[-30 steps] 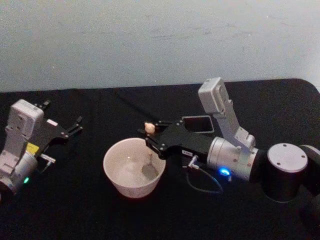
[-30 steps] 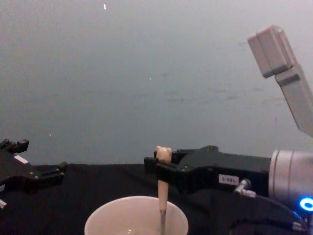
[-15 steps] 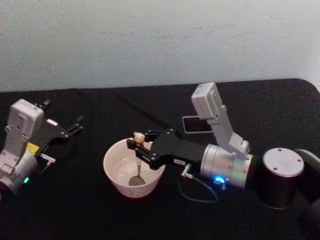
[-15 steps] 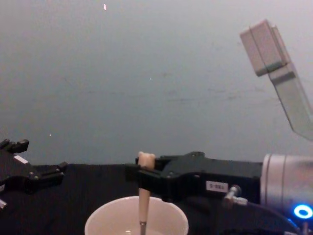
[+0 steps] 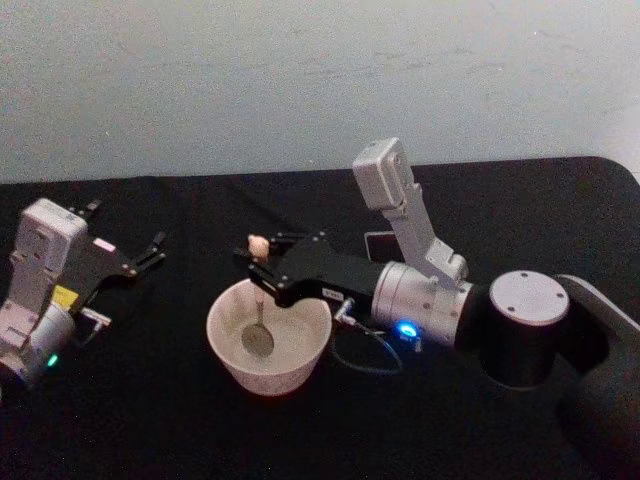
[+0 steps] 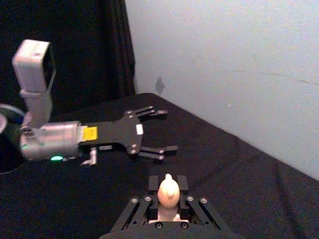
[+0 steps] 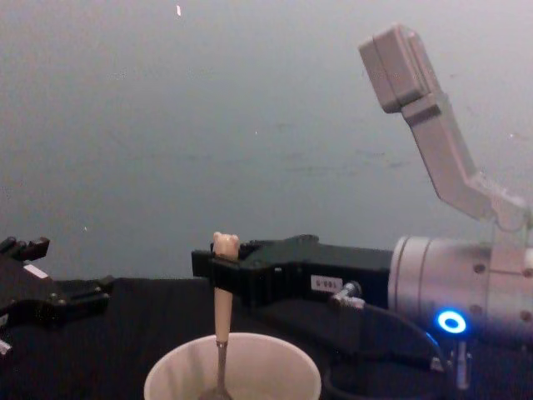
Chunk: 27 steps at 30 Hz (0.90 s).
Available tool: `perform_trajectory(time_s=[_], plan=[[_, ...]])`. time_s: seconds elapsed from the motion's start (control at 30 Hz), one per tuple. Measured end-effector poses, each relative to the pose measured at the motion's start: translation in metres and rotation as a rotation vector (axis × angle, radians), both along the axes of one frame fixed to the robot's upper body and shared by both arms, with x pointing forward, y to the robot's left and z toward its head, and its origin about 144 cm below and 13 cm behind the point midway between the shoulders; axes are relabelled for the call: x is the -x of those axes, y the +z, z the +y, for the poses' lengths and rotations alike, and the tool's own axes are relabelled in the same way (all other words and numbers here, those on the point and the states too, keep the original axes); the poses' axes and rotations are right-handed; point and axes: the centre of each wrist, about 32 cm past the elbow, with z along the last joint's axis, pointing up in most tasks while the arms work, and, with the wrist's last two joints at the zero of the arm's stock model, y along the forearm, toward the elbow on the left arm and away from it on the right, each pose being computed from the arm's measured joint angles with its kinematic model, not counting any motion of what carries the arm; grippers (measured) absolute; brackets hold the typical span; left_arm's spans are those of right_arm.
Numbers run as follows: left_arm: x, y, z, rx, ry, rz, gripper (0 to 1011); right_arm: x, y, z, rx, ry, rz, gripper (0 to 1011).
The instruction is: Pick up the stirring spoon with one hand, stir inside the cup, then place it back in its original position.
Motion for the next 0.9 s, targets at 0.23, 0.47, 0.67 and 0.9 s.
perform_trajectory(time_s=[0.23, 0.47, 0.67, 0.9], plan=[[0.000, 0.000, 0.000, 0.000, 0.000, 0.000, 1001, -0.014, 0.002, 0.001, 0.006, -0.048, -0.012, 214], [0.000, 0.000, 0.000, 0.000, 0.000, 0.000, 1001, -0.018, 0.002, -0.007, 0.017, -0.075, -0.019, 214], [0.000, 0.000, 0.000, 0.000, 0.000, 0.000, 1001, -0.017, 0.003, -0.021, 0.032, -0.090, -0.030, 214], [0.000, 0.000, 0.000, 0.000, 0.000, 0.000, 1001, -0.006, 0.005, -0.035, 0.029, -0.069, -0.023, 214]])
